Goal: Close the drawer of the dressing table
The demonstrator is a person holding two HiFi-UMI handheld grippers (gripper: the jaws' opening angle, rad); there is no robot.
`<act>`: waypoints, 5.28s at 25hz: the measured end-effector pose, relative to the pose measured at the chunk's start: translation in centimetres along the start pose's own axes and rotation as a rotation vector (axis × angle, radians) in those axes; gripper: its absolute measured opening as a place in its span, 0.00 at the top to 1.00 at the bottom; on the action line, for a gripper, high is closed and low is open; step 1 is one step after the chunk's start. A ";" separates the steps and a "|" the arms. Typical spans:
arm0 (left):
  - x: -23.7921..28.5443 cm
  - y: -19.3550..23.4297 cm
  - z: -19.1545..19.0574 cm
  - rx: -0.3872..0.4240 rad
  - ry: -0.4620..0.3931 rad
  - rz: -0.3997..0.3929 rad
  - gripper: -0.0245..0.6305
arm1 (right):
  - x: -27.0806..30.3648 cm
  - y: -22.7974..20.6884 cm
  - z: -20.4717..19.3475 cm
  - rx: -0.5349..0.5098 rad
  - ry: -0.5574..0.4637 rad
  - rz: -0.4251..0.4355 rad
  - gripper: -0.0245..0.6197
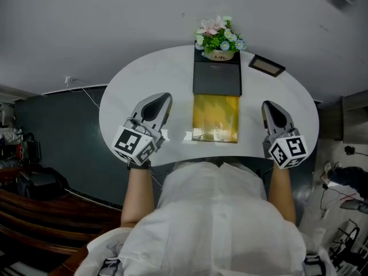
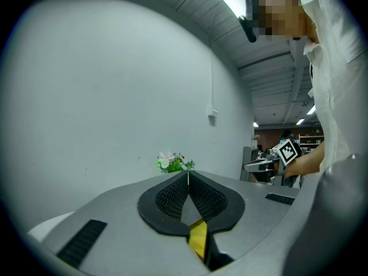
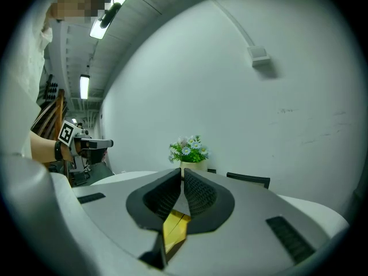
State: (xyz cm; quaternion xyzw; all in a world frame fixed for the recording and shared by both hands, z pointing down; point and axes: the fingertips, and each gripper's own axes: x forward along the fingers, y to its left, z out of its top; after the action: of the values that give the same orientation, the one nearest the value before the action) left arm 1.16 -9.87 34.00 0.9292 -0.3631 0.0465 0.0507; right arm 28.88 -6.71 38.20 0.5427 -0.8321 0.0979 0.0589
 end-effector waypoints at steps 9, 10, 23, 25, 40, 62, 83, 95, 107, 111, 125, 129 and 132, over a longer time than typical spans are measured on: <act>-0.1 0.5 -1.0 -0.035 0.008 -0.047 0.93 | 1.2 3.5 -1.3 -0.045 0.088 0.062 0.95; 0.0 0.3 -1.3 -0.037 0.014 -0.057 0.93 | 1.4 4.0 -1.5 -0.053 0.100 0.070 0.95; -0.5 -2.0 -6.3 -0.106 0.078 -0.148 0.93 | 3.8 12.1 -7.9 -0.265 0.366 0.302 0.85; -0.6 -2.3 -6.8 -0.117 0.083 -0.157 0.93 | 3.8 13.5 -9.1 -0.304 0.416 0.353 0.83; -1.1 -1.4 -8.6 -0.152 0.095 -0.161 0.93 | 4.2 19.6 -16.9 -0.697 0.715 0.642 0.66; -0.8 -1.0 -8.7 -0.172 0.091 -0.198 0.93 | 2.4 21.2 -22.7 -0.856 1.005 0.815 0.89; -0.8 -0.8 -8.5 -0.170 0.087 -0.199 0.93 | 2.3 21.0 -21.6 -0.830 1.040 0.804 0.93; -0.8 -0.8 -8.2 -0.164 0.087 -0.198 0.93 | 3.1 20.4 -21.0 -0.833 1.022 0.774 0.93; -1.0 -0.8 -8.3 -0.166 0.090 -0.190 0.93 | 4.5 19.5 -20.3 -0.844 1.006 0.743 0.93; -0.8 -0.7 -8.4 -0.170 0.092 -0.187 0.93 | 4.6 19.3 -20.6 -0.839 1.009 0.745 0.93; -0.1 -0.3 -8.5 -0.173 0.097 -0.190 0.93 | 5.7 18.7 -20.4 -0.839 1.012 0.738 0.93; 0.1 0.0 -8.6 -0.176 0.100 -0.187 0.93 | 6.3 18.2 -20.4 -0.839 1.009 0.727 0.93; 0.1 0.1 -8.7 -0.177 0.102 -0.188 0.93 | 6.6 18.1 -20.3 -0.843 1.009 0.725 0.93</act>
State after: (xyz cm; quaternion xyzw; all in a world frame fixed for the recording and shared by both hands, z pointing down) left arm 0.72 -8.91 42.60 0.9475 -0.2741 0.0566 0.1549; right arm 9.49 -0.90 57.53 0.0551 -0.7977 0.0209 0.6002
